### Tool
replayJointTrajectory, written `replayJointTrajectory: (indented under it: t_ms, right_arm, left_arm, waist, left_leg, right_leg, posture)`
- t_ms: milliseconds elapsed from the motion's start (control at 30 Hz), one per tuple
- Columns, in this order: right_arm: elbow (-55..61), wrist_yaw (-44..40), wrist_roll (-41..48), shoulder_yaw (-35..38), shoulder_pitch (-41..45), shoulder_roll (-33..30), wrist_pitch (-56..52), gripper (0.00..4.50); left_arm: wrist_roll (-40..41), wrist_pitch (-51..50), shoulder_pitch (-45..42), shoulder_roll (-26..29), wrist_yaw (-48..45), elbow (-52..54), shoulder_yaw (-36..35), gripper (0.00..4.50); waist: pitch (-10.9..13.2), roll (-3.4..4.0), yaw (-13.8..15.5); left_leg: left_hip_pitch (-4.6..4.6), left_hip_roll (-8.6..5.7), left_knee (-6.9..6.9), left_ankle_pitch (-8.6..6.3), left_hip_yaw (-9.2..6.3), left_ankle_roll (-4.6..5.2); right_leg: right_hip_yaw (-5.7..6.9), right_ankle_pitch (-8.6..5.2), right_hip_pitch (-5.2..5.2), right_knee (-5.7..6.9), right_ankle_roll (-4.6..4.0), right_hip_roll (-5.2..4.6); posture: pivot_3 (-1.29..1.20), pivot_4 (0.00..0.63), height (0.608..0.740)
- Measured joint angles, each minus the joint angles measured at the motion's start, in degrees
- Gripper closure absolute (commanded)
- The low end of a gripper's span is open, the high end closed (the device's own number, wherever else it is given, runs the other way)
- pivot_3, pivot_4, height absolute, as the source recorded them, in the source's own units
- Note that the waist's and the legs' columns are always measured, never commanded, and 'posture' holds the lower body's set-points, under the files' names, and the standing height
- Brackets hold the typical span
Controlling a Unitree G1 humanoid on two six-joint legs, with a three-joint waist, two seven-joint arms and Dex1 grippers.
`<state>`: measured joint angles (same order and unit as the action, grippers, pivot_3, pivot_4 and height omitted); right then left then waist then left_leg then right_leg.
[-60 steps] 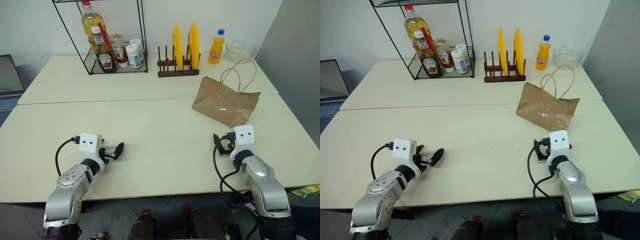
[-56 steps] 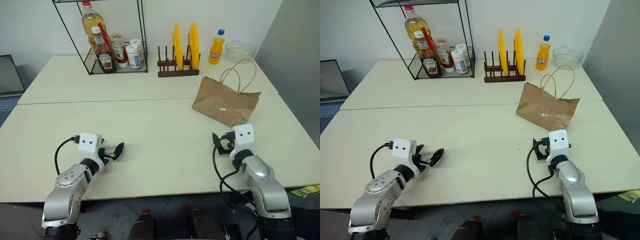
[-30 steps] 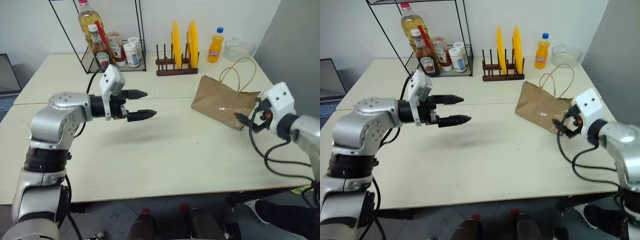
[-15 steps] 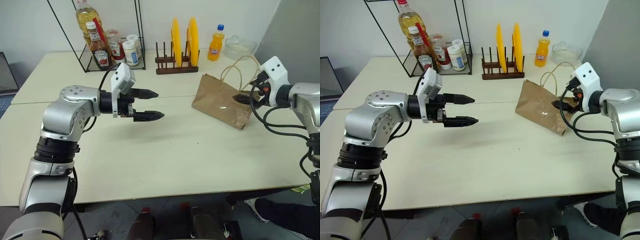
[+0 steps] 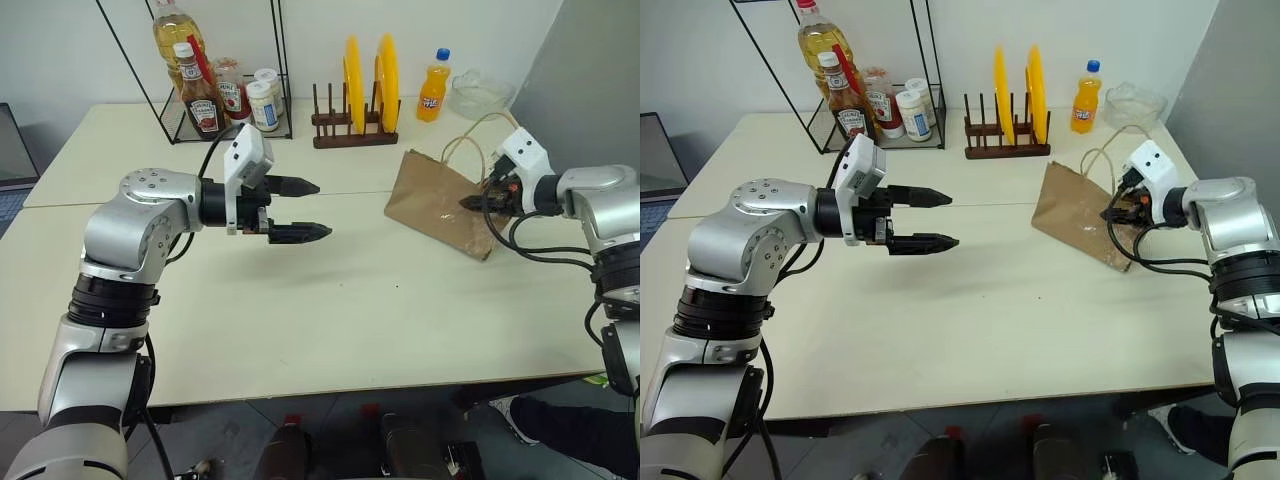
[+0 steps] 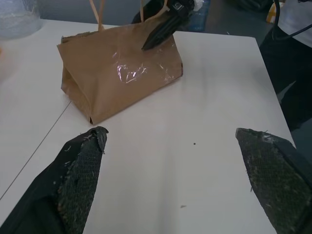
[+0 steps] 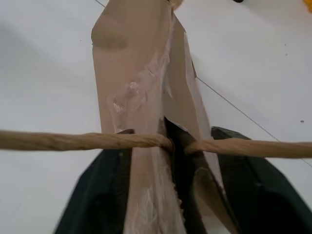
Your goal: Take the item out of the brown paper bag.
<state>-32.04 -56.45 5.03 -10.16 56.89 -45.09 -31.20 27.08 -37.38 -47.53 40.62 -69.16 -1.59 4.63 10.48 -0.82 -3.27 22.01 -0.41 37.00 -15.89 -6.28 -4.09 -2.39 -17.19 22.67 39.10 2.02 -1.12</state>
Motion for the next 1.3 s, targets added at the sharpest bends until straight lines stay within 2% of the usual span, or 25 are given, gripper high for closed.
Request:
replayJointTrajectory:
  t_ms: [133, 167, 533, 767, 1067, 1300]
  right_arm:
    - [-0.6, -1.1, -0.8, 0.0, 0.0, 0.0, 1.0, 4.24]
    - [-0.6, -1.2, -1.1, 0.0, 0.0, 0.0, 1.3, 4.47]
    - [-2.2, -2.3, -1.6, 0.4, 0.7, 1.2, 5.4, 4.47]
    - [-4.6, -3.6, -1.5, 0.3, 6.3, 8.5, 8.9, 4.47]
    - [-22.3, -6.4, -4.7, -2.7, 18.3, 22.5, 23.9, 4.47]
    - [-36.7, -8.0, -10.0, -4.8, 25.0, 31.4, 36.4, 4.47]
  left_arm:
    - [0.2, -0.4, 0.0, 0.0, 0.4, 0.9, -0.2, 0.00]
    - [0.2, -0.4, 0.0, 0.0, 0.5, 1.0, -0.2, 0.00]
    - [1.4, -1.0, 1.6, 0.0, 2.2, 2.7, -1.7, 0.00]
    - [4.4, -4.0, 7.6, 0.9, 4.9, 8.0, -5.5, 0.00]
    - [11.5, -12.1, 25.0, 4.0, 15.3, 22.1, -21.0, 0.00]
    - [19.3, -17.1, 38.2, 0.5, 27.9, 36.2, -34.0, 0.00]
  waist:
    - [0.0, 0.00, 0.0]
    - [0.0, 0.00, 0.0]
    - [0.0, 0.00, -0.2]
    - [0.0, 0.00, -1.7]
    - [0.0, 0.01, -2.2]
    - [0.1, -0.06, -1.4]
  left_leg:
    - [0.00, 0.00, 0.01, 0.00, -0.01, 0.00]
    - [0.00, 0.00, 0.01, 0.00, -0.01, 0.00]
    - [-0.01, 0.02, 0.02, 0.03, 0.07, -0.04]
    - [0.17, 0.07, 0.06, 0.07, 0.19, -0.05]
    - [0.04, 0.21, 0.09, 0.09, 0.15, 0.04]
    - [0.11, 0.12, 0.12, 0.12, 0.04, -0.02]
  right_leg:
    - [0.01, 0.00, 0.00, 0.02, 0.00, 0.01]
    - [0.01, 0.00, 0.00, 0.03, 0.00, 0.01]
    - [-0.05, 0.00, 0.03, 0.04, 0.00, 0.00]
    - [-0.20, 0.00, 0.57, 0.66, 0.00, -0.03]
    - [-0.23, 0.03, 0.61, 0.90, -0.05, -0.11]
    - [-0.16, 0.04, 0.60, 0.86, -0.06, -0.24]
  posture:
    - [0.00, 0.150, 0.740]
    - [0.00, 0.150, 0.740]
    - [0.00, 0.150, 0.740]
    - [0.00, 0.150, 0.740]
    - [0.00, 0.150, 0.740]
    - [0.00, 0.150, 0.740]
